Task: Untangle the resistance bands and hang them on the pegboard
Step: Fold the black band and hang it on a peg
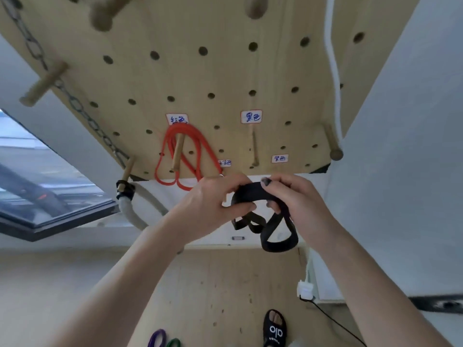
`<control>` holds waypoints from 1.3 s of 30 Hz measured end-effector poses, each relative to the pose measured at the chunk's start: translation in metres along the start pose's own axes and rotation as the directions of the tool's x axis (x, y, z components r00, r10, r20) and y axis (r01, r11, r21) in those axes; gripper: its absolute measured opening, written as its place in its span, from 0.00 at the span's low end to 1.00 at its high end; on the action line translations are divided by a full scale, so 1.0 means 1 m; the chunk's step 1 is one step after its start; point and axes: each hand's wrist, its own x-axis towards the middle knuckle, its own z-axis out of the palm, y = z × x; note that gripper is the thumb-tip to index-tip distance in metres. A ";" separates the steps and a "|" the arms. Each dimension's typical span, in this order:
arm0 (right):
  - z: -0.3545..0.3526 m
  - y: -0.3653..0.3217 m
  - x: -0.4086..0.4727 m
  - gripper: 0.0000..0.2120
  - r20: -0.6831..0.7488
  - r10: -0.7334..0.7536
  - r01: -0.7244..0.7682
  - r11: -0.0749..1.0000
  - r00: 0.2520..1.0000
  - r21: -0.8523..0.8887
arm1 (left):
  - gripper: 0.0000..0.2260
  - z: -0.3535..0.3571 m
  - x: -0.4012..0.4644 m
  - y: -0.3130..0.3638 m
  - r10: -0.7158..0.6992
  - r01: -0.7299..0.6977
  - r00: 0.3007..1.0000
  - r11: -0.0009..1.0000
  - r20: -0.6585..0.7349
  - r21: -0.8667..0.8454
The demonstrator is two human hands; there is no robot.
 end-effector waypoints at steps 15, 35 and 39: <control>-0.024 -0.024 0.071 0.12 -0.053 -0.051 0.053 0.998 0.997 0.042 | 0.05 -0.022 0.071 -0.002 -0.076 0.063 0.992 0.990 -0.098 -0.127; -0.017 -0.012 0.130 0.11 -0.223 0.022 -0.017 1.000 0.975 0.022 | 0.12 -0.021 0.121 -0.046 -0.121 0.087 0.987 0.957 -0.109 -0.275; -0.017 -0.012 0.136 0.10 -0.229 0.034 -0.027 0.999 0.973 0.031 | 0.10 -0.019 0.124 -0.049 -0.150 0.106 0.982 0.940 -0.113 -0.325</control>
